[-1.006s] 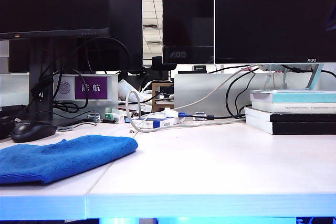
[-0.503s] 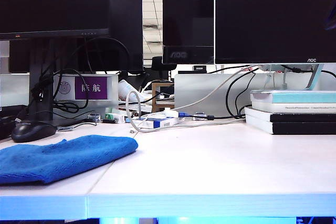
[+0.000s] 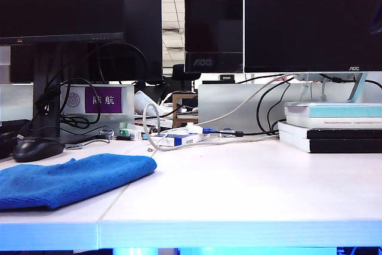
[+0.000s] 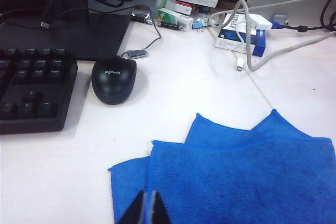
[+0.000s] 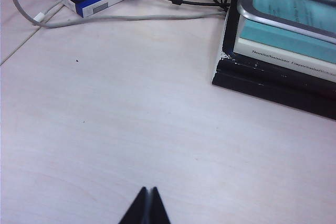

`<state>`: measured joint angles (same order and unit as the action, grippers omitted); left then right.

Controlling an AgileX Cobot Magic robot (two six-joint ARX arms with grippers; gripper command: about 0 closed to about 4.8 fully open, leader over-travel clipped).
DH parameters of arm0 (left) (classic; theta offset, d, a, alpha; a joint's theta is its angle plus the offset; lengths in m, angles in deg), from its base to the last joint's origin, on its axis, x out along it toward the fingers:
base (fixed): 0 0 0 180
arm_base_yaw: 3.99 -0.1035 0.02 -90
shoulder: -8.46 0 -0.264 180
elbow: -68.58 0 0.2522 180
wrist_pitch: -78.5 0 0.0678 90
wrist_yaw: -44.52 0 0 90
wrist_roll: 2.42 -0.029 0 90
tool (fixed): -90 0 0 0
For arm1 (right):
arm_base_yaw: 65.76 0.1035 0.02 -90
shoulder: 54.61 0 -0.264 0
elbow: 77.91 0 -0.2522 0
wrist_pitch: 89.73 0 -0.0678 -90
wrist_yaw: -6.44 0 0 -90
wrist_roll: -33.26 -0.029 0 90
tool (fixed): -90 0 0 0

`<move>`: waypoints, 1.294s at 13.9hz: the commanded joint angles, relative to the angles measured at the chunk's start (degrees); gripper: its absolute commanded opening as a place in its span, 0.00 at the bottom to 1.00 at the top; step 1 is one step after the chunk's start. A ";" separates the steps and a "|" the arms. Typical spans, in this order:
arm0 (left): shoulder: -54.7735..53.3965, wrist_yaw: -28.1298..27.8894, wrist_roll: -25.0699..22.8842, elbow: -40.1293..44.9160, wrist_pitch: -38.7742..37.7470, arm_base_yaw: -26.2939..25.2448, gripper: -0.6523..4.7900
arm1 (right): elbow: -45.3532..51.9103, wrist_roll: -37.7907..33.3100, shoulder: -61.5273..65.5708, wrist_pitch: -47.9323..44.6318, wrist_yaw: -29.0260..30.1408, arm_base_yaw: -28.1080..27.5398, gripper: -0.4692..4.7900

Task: Wipe the table from right to left using the rag.

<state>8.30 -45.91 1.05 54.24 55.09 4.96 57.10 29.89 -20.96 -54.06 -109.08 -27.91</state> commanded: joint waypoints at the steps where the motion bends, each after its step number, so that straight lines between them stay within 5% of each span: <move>1: 0.11 0.42 0.02 0.11 -0.98 -0.07 0.16 | 0.81 -0.02 -2.29 -0.92 0.24 -1.09 0.09; 2: 0.11 0.44 0.00 0.11 -0.98 -0.07 0.16 | 3.61 -0.02 -3.50 -4.09 -1.38 -5.53 0.09; 6: 0.11 0.42 0.00 0.11 -0.98 -0.04 0.16 | 22.32 0.63 -12.22 -27.06 8.50 -18.32 0.09; 10: 0.11 0.44 0.00 0.11 -0.98 -0.04 0.16 | 30.64 0.66 -23.91 -26.23 11.32 -24.92 0.09; 14: 0.11 0.42 0.00 0.11 -0.98 -0.04 0.16 | 31.10 0.70 -33.53 -13.27 14.58 -30.05 0.09; 16: 0.11 0.42 -0.02 0.11 -0.96 -0.04 0.16 | 31.10 7.85 -33.55 -13.16 14.73 -30.25 0.09; 18: 0.11 0.42 0.00 0.11 -0.98 -0.04 0.16 | 31.10 4.46 -33.55 -13.16 14.73 -30.27 0.09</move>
<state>8.30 -45.69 1.05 54.24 55.09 4.96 87.81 35.68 -54.44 -66.91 -94.39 -58.12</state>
